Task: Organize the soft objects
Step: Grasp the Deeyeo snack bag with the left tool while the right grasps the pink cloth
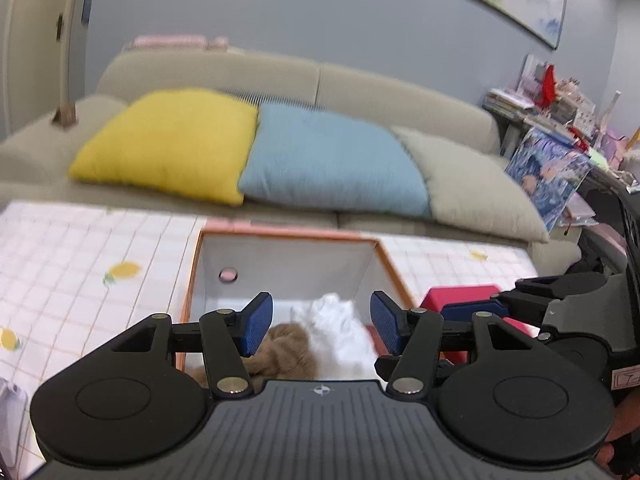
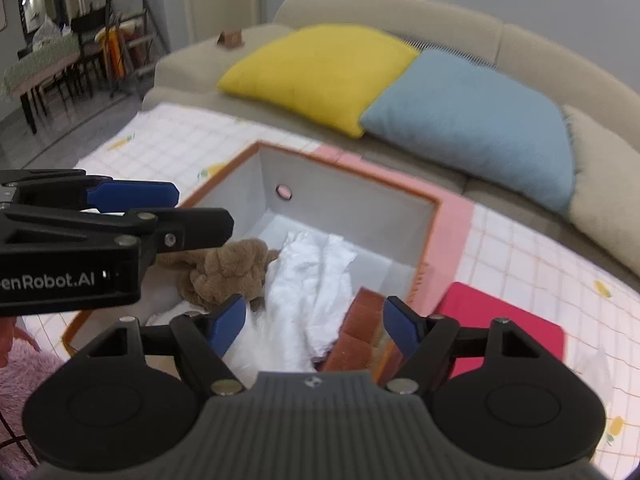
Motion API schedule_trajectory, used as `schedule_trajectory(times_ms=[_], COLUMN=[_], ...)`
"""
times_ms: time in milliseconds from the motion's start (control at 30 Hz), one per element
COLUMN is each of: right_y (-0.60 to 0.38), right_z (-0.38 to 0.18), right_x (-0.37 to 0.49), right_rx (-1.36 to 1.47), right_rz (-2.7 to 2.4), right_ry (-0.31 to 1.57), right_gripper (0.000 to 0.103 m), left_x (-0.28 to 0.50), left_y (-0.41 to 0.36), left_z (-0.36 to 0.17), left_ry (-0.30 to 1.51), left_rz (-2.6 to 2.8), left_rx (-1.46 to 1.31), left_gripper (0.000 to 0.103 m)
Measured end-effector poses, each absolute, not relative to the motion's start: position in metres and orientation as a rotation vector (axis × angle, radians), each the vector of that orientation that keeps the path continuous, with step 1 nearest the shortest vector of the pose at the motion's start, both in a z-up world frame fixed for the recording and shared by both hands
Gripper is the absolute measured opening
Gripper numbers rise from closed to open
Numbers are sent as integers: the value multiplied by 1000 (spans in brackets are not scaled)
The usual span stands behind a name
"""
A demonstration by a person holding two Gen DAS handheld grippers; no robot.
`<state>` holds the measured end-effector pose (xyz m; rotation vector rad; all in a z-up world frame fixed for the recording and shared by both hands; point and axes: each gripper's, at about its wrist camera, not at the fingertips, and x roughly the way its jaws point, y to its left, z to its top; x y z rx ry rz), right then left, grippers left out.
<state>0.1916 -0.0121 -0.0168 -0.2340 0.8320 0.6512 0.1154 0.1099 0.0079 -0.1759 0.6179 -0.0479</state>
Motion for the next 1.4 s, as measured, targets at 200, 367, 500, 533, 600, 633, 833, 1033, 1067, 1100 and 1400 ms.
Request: schedule_trajectory(times_ms=[200, 367, 500, 533, 600, 633, 833, 1033, 1067, 1100, 1400], right_y=[-60, -105, -140, -148, -162, -168, -201, -234, -240, -246, -291], right_z=[1, 4, 3, 2, 1, 0, -14, -37, -42, -47, -87], right_x=[157, 125, 107, 103, 96, 93, 80, 78, 80, 82, 110], right_rx=[-131, -67, -23, -14, 3, 8, -20, -98, -103, -103, 37], right_rz=[556, 471, 406, 388, 360, 347, 260, 126, 99, 72, -46], right_ry=[716, 665, 653, 652, 650, 652, 656, 646, 645, 645, 699], right_gripper=[76, 76, 76, 76, 76, 76, 76, 76, 76, 76, 74], left_x=[91, 76, 73, 74, 75, 75, 85, 101, 104, 107, 129], left_y=[86, 58, 32, 25, 13, 7, -35, -74, -80, -85, -120], left_z=[25, 29, 27, 26, 23, 21, 14, 2, -1, -4, -21], left_ry=[523, 500, 510, 521, 547, 559, 618, 677, 689, 699, 760], left_rz=[-83, -148, -222, -242, -274, -291, -391, -469, -478, -484, -508], left_rx=[-197, -205, -199, -199, -205, -206, -179, -127, -124, -123, -45], left_gripper=[66, 66, 66, 66, 66, 66, 66, 66, 66, 66, 66])
